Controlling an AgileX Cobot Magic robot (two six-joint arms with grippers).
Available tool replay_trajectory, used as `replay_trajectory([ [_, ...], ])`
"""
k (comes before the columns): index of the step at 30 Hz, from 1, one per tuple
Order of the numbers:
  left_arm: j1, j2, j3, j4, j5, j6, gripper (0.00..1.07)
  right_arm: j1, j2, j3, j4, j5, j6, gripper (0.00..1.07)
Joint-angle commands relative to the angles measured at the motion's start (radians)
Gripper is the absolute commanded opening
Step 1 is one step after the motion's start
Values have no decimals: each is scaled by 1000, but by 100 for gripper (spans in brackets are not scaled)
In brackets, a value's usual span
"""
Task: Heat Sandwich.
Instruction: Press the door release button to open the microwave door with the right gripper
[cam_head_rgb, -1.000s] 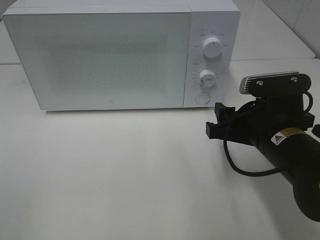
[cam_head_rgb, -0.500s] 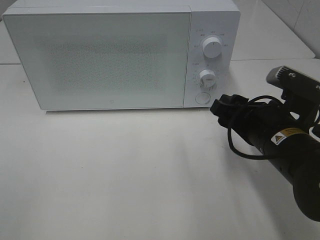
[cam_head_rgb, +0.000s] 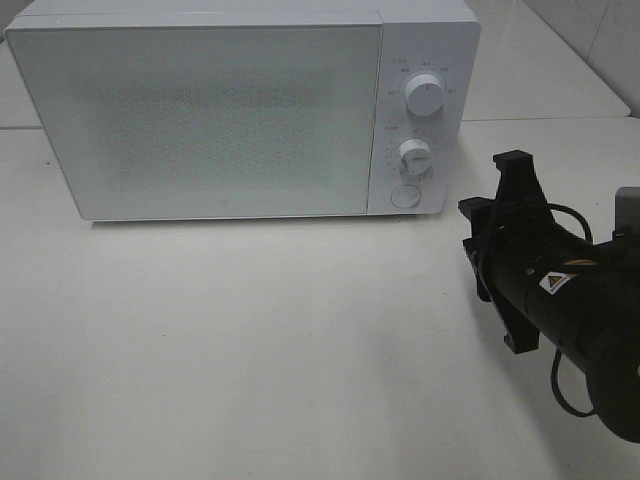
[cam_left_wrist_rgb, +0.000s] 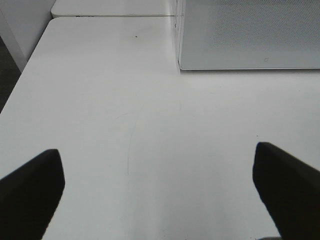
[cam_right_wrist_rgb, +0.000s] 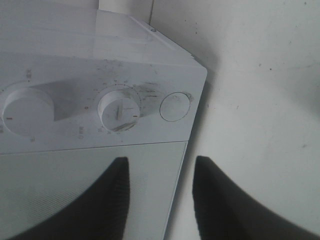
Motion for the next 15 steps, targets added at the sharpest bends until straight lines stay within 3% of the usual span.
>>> replay_trajectory([
  [1,-7,-22,4,-3,-6,3,97,5,-3,-5,-4,9,81,21],
  [4,-7,-22,4,-3,-6,3,97,5,-3,-5,-4,9,77,0],
  [15,-7,-22,4,-3,-6,3,97,-1,7,-15,-6,13,81,0],
])
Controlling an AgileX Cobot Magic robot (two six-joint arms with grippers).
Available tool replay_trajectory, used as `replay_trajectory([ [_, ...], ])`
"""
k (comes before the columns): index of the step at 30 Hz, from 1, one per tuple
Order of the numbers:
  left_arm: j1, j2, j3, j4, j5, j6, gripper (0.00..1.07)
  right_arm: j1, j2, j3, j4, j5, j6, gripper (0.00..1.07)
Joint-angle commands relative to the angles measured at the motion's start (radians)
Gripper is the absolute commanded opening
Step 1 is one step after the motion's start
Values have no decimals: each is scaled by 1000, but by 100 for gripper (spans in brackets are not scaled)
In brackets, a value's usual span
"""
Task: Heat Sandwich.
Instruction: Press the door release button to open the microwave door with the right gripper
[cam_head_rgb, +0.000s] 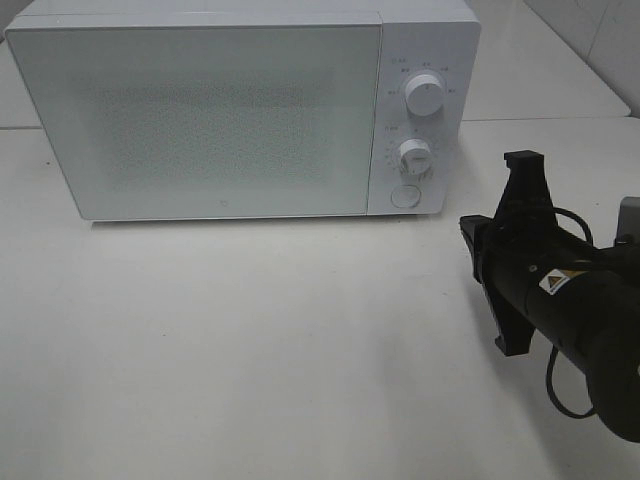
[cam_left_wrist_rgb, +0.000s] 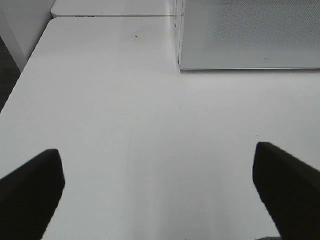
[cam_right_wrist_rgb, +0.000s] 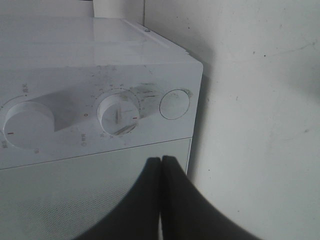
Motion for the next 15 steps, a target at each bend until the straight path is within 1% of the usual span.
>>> replay_trajectory([
  [1,-7,-22,4,-3,-6,4,97,-1,28,-27,-8,8,10,0],
  [5,-7,-22,4,-3,-6,4,97,-1,75,-48,-26,11,57,0],
  [8,-7,-22,4,-3,-6,4,97,-1,126,-82,-67,19,121,0],
  [11,-7,-22,4,-3,-6,4,97,-1,165,-111,-71,37,137,0],
  [15,-7,-22,4,-3,-6,4,97,-24,200,-139,-99,49,146,0],
])
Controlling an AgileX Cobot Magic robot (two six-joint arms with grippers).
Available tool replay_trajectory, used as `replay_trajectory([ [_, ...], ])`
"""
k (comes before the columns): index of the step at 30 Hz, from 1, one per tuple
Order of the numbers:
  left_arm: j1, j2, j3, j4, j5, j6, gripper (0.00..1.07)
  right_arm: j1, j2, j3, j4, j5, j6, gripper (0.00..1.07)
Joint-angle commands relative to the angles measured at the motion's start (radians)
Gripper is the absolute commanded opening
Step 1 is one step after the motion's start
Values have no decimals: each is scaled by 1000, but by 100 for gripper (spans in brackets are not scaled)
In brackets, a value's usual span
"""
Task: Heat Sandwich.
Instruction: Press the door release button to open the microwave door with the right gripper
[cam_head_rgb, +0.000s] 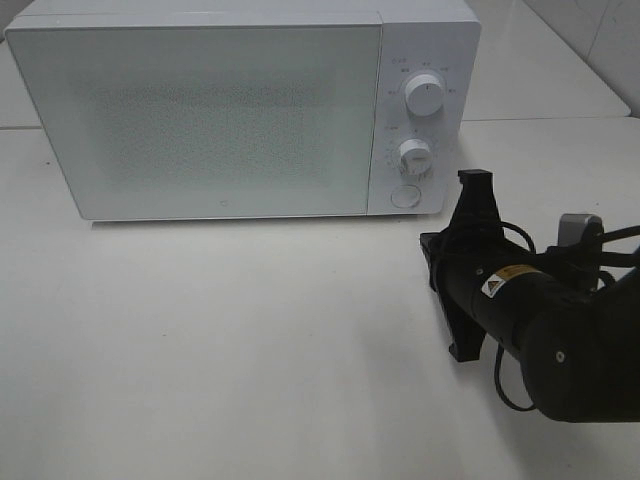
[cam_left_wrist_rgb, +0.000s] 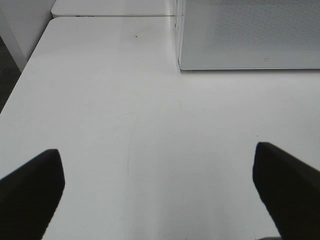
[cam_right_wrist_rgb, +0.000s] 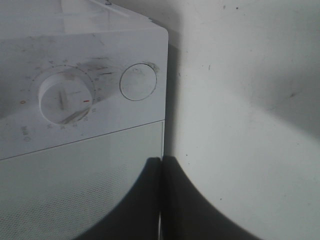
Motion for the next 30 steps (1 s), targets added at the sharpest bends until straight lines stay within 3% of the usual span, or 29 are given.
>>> replay_trajectory([
  [1,-7,-22,4,-3,-6,4,97,-37,34,-43,-64,25,29,0],
  [20,-7,-22,4,-3,-6,4,97,-174,150,-254,-140,105,18,0],
  [30,-7,-22,4,-3,-6,4,97,-178,222,-324,-138,107,30,0],
])
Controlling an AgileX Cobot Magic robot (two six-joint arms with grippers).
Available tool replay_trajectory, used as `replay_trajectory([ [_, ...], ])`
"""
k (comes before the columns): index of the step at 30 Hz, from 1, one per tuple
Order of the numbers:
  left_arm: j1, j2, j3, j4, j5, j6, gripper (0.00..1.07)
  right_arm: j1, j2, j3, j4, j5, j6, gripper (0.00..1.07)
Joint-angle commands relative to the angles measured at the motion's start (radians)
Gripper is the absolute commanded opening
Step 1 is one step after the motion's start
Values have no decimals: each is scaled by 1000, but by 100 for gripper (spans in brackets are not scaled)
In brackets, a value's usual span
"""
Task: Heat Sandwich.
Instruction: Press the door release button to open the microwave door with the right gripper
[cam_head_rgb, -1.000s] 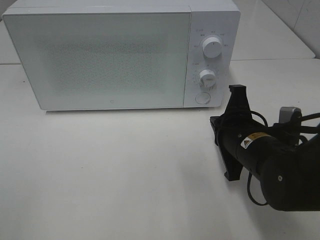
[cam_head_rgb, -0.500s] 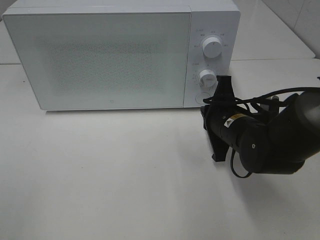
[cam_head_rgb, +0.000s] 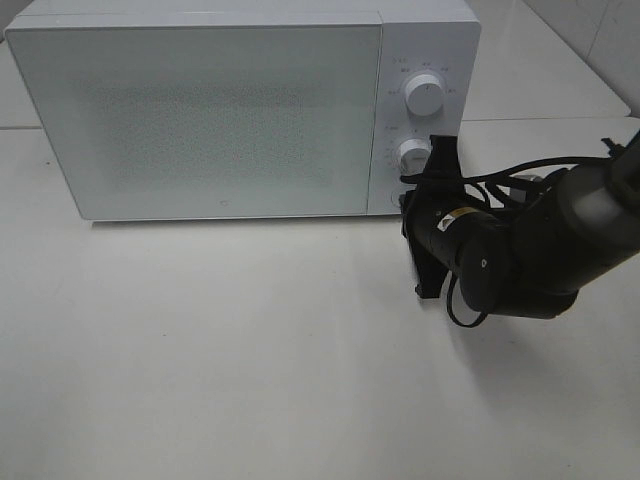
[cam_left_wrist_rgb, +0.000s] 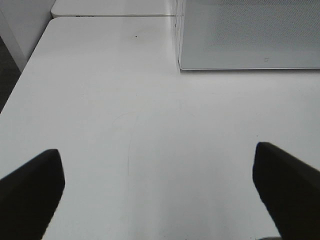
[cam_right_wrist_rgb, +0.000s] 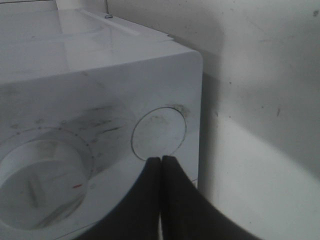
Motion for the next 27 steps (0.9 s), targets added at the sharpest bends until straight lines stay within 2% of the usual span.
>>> replay_trajectory([
  [1,-7,-22,4,-3,-6,4,97,-2,25,-28,-11,3,4,0],
  [14,-7,-22,4,-3,-6,4,97,-36,59,-88,-12,15,-5,0],
  [27,-7,-22,4,-3,-6,3,97,-36,73,-107,15,-98,-39,0],
])
